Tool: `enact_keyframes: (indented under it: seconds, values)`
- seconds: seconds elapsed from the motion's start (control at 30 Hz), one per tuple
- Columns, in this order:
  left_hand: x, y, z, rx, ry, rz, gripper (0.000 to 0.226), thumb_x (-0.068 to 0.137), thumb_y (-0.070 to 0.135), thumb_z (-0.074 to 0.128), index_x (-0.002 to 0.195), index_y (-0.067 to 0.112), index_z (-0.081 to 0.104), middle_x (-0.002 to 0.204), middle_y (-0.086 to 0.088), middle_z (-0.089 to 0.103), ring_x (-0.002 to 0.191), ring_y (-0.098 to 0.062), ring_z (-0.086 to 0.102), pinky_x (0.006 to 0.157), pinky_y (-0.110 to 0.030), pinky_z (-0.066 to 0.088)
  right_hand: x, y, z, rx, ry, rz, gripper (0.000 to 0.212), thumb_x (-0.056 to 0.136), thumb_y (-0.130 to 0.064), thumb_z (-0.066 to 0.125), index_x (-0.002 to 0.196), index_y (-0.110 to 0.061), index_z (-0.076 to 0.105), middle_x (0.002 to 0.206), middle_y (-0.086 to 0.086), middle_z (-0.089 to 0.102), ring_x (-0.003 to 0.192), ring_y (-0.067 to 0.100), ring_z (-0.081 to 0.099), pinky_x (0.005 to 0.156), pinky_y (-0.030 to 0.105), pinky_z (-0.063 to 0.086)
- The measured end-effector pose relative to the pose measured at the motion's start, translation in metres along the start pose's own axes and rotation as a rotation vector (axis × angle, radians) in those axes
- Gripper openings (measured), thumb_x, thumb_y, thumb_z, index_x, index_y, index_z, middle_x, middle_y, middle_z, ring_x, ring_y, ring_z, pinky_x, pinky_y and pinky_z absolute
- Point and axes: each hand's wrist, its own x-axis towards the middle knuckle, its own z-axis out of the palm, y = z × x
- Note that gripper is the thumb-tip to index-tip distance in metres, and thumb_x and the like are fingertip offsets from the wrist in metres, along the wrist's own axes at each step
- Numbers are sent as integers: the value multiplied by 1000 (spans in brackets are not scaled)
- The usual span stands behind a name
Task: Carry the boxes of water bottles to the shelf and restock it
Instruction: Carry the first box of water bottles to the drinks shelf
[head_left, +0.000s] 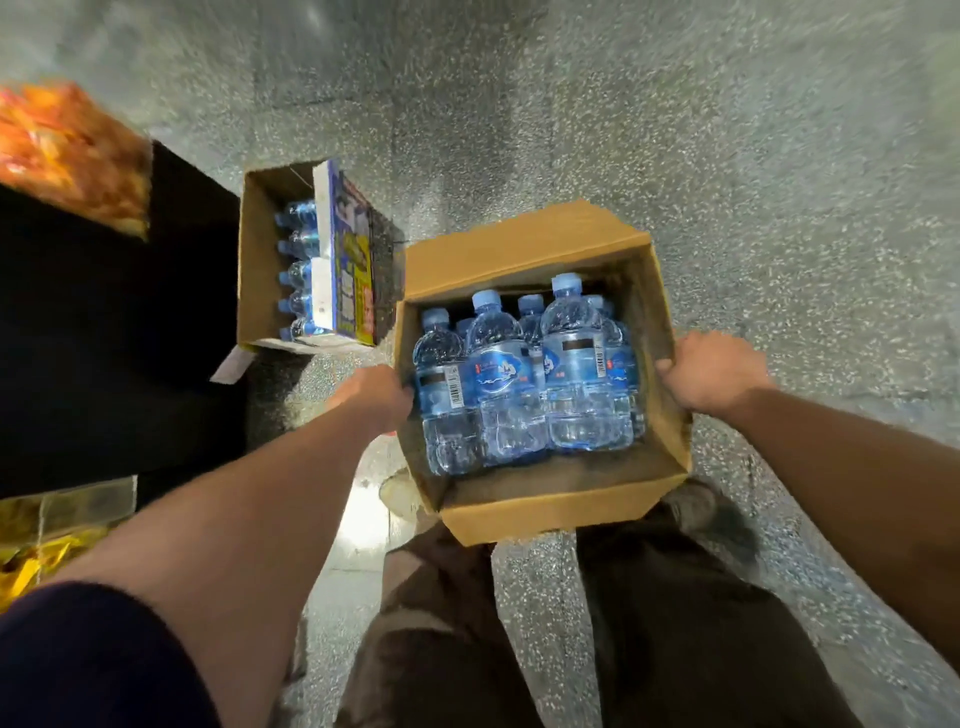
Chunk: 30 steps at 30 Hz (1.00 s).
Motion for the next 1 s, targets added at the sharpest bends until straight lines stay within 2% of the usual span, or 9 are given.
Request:
enact_keyframes:
  seconds: [0.23, 0.37, 0.5, 0.67, 0.73, 0.83, 0.87, 0.93, 1.0]
  values:
    - [-42, 175, 9, 297, 22, 159, 37, 96, 30, 43, 90, 4, 67, 65, -4, 60, 68, -23, 60, 68, -31, 52, -11, 163, -7, 152, -61, 207, 37, 96, -34, 45, 118, -7, 59, 117, 14, 61, 105, 31, 59, 74, 31, 43]
    - [-55, 274, 22, 408, 24, 289, 32, 93, 28, 45, 89, 7, 69, 72, -8, 66, 70, -25, 66, 72, -33, 57, -22, 249, -3, 293, -80, 356, 40, 95, -32, 46, 124, -5, 55, 124, 18, 58, 111, 36, 57, 86, 37, 47]
    - [-71, 366, 44, 467, 29, 393, 27, 89, 25, 50, 90, 7, 69, 84, -11, 71, 78, -28, 68, 75, -35, 58, -43, 323, 9, 420, -55, 486, 43, 96, -35, 45, 122, -3, 58, 127, 20, 56, 115, 37, 55, 90, 37, 47]
    - [-103, 477, 68, 564, 5, 537, 24, 92, 18, 50, 97, 2, 67, 87, -12, 68, 81, -29, 68, 72, -36, 57, -67, 402, 16, 577, -30, 672, 32, 93, -31, 49, 109, -7, 64, 116, 16, 62, 106, 35, 59, 83, 36, 48]
    - [-116, 520, 79, 564, -3, 545, 20, 90, 16, 52, 99, 6, 67, 78, -5, 63, 69, -21, 62, 61, -32, 53, -74, 428, 19, 597, -48, 709, 26, 90, -23, 48, 101, -6, 65, 109, 16, 63, 99, 34, 61, 78, 35, 50]
    - [-129, 578, 97, 632, -4, 643, 25, 94, 22, 47, 95, 6, 66, 83, -8, 67, 79, -25, 67, 74, -36, 58, -79, 465, 27, 629, -88, 856, 32, 95, -28, 44, 81, -6, 64, 86, 14, 66, 80, 30, 66, 74, 38, 55]
    - [-133, 596, 104, 654, -6, 670, 24, 94, 21, 46, 93, 6, 65, 85, -9, 67, 83, -27, 68, 77, -38, 58, -81, 476, 31, 642, -110, 896, 29, 95, -23, 48, 77, -5, 63, 79, 11, 65, 74, 27, 66, 73, 39, 57]
    - [-141, 631, 118, 669, -23, 695, 20, 95, 17, 47, 87, 7, 63, 82, -9, 65, 84, -26, 69, 79, -38, 58, -87, 496, 36, 679, -148, 951, 20, 94, -16, 52, 83, -4, 64, 82, 8, 65, 74, 24, 64, 73, 35, 55]
    - [-152, 664, 132, 737, -35, 753, 21, 96, 18, 48, 81, 10, 60, 76, -6, 61, 82, -23, 67, 77, -35, 59, -91, 518, 46, 718, -133, 1000, 19, 95, -19, 52, 90, -5, 64, 95, 11, 67, 85, 27, 64, 74, 33, 51]
